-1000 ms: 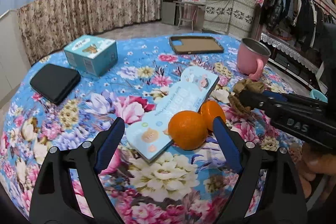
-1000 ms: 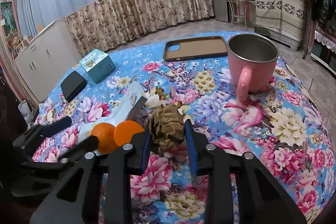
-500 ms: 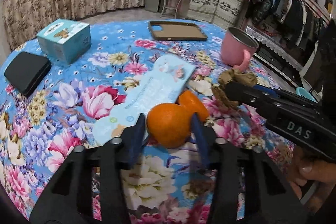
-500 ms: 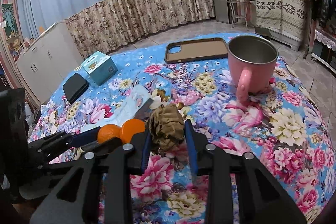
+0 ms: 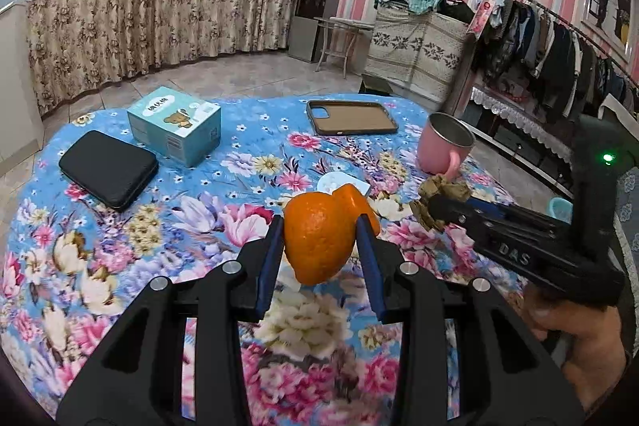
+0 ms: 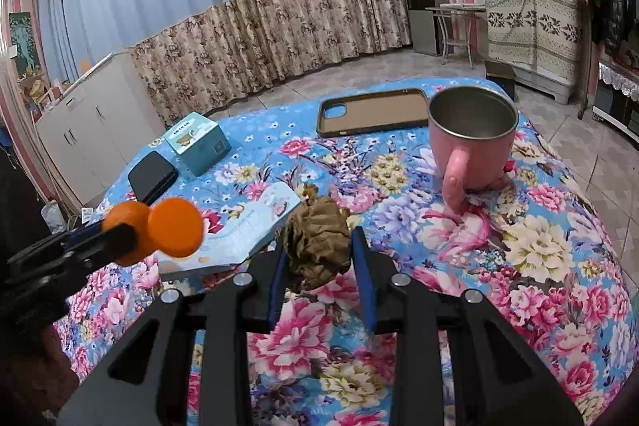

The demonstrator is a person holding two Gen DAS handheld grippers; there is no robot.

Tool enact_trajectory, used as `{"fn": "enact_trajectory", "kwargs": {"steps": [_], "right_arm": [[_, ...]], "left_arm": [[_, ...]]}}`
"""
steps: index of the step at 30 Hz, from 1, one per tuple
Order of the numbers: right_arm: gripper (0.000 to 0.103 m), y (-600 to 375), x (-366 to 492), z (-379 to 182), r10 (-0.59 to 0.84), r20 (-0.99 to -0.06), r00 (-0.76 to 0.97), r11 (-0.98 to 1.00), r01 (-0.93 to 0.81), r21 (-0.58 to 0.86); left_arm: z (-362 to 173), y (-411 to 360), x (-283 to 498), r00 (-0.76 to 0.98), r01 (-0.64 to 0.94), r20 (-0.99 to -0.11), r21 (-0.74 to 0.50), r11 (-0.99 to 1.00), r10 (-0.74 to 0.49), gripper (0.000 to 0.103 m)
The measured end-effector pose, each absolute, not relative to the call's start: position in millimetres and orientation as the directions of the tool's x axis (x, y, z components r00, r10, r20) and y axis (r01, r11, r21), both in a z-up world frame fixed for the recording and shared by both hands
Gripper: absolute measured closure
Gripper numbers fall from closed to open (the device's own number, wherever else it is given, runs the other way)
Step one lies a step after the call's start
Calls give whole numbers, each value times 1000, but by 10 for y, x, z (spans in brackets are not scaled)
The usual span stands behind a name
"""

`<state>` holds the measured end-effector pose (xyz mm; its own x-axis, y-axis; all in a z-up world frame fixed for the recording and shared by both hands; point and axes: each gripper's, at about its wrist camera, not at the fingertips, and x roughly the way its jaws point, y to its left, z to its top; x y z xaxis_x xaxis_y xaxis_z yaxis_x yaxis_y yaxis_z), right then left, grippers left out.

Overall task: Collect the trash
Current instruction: 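Grasp an orange with the left gripper while the right gripper grasps the brown crumpled cloth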

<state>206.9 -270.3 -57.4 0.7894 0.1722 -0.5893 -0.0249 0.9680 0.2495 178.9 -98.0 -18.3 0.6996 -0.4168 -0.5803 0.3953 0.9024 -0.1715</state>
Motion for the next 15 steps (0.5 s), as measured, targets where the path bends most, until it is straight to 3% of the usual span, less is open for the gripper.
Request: {"fn": "enact_trajectory", "kwargs": {"steps": [4,15], "right_arm": [[73,-2650,2064,-566,183,-587,788,968,-41,248],[73,-2648,2043,-561,183,-584,791,969,-46,242]], "left_arm": [[-218,-952,1756,692,394,-603,-145,908,-397,67],[-239,-812,1804,639,397,-598,-283,873,-484,66]]}}
